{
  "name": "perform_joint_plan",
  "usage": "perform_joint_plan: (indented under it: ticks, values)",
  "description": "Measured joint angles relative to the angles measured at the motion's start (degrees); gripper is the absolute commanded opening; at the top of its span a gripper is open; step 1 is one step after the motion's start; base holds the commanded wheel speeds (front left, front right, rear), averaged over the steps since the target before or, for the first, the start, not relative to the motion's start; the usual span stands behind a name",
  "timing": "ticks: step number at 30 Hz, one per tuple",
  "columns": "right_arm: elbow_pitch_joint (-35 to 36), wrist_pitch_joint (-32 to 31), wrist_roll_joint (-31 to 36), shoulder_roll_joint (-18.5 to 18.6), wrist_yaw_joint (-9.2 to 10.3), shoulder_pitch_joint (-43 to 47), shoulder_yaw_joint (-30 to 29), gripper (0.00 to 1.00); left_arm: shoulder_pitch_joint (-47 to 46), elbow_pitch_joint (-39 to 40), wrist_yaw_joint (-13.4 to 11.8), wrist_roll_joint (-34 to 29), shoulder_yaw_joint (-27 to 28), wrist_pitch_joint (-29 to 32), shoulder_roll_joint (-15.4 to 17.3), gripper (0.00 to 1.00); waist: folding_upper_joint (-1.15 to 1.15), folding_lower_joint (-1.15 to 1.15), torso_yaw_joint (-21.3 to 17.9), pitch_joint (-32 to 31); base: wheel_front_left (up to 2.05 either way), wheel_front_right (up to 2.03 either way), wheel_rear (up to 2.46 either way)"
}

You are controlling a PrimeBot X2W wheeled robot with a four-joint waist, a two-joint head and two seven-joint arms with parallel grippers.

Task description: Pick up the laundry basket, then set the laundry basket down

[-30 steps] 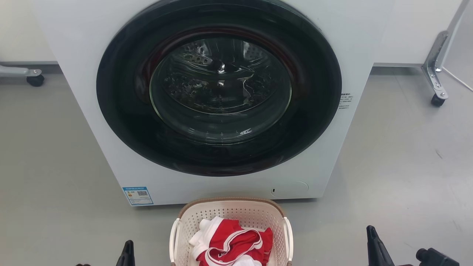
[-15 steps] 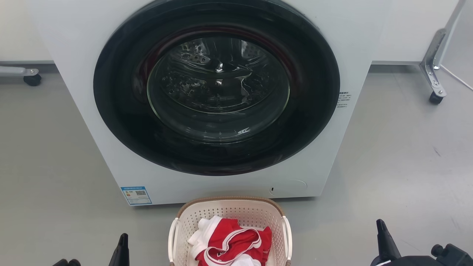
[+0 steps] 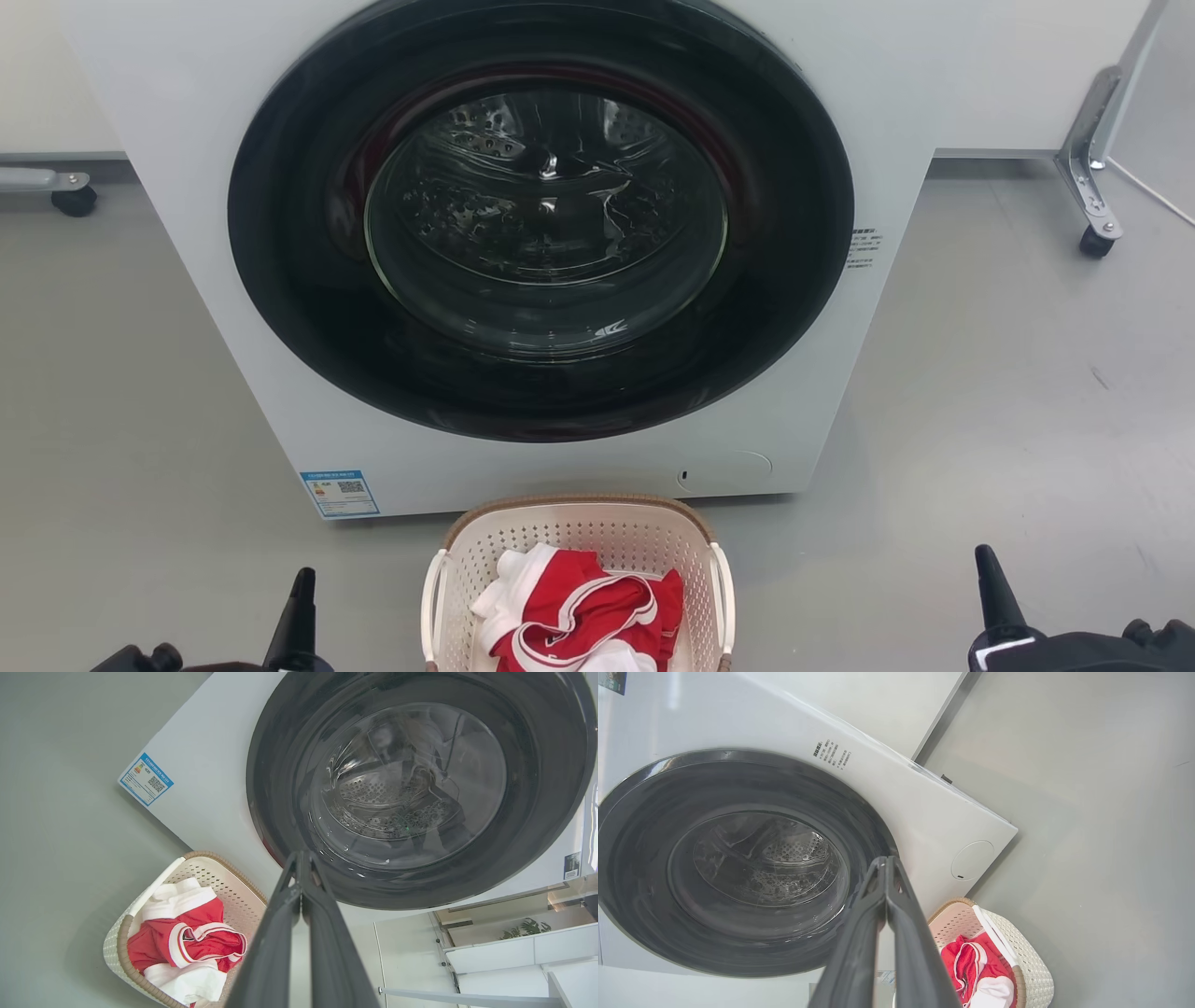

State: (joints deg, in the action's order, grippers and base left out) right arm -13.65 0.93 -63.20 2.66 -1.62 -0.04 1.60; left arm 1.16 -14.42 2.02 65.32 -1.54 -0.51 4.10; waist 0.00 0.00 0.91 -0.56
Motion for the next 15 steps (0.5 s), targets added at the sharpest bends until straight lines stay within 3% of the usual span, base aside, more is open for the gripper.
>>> perform_joint_plan:
  ticks: [15]
  values:
    - [-1.5, -3.3, -12.4, -0.1, -2.22, -2.1, -4.0, 0.00, -2.3, -1.1, 2.1, 11.1, 3.0, 3.1, -0.6, 0.00, 0.00, 0.00, -0.4, 0.3, 0.00, 0.00, 0.00]
